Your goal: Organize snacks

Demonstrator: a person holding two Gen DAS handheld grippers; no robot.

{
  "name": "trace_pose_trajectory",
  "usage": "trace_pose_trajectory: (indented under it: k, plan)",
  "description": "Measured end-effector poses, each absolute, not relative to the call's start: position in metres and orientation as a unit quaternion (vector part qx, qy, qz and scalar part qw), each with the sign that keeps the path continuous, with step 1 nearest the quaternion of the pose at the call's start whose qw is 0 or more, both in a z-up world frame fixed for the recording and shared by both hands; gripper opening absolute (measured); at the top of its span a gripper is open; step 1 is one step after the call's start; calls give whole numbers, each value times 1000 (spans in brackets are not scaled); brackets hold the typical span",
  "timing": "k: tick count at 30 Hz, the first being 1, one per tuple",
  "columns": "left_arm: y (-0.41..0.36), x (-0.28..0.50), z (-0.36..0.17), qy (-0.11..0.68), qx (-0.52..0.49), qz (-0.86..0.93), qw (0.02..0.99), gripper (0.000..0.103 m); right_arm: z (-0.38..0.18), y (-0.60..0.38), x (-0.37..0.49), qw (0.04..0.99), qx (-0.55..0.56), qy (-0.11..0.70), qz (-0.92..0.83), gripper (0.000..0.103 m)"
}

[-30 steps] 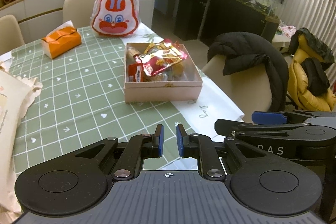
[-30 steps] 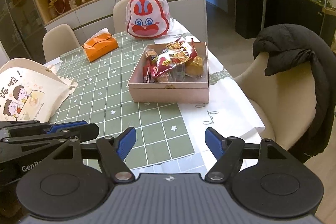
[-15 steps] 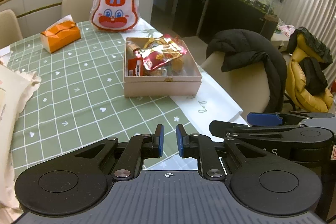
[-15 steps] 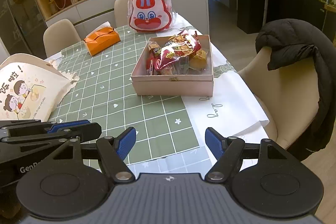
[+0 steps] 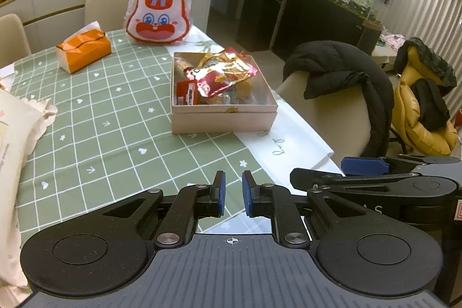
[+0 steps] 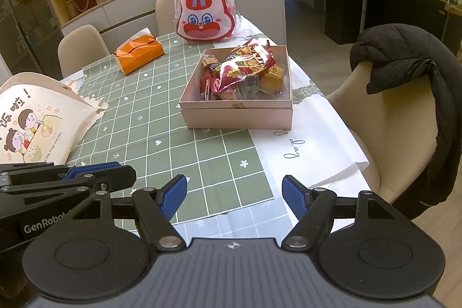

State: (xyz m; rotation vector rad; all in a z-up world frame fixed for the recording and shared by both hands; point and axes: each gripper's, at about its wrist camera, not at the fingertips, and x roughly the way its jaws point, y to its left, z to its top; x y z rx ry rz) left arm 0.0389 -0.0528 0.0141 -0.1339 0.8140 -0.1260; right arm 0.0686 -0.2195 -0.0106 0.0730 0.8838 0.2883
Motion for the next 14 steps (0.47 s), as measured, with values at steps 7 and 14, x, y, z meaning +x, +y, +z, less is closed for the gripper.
trace_pose_trajectory:
  k: [7, 14]
  plan:
    - [-53, 39, 13, 393, -60, -68, 915, 17, -9, -220, 68, 895, 37, 423, 138, 73]
    - [-49, 41, 7, 398, -62, -59, 913, 17, -9, -220, 67, 895, 40, 425, 129, 73]
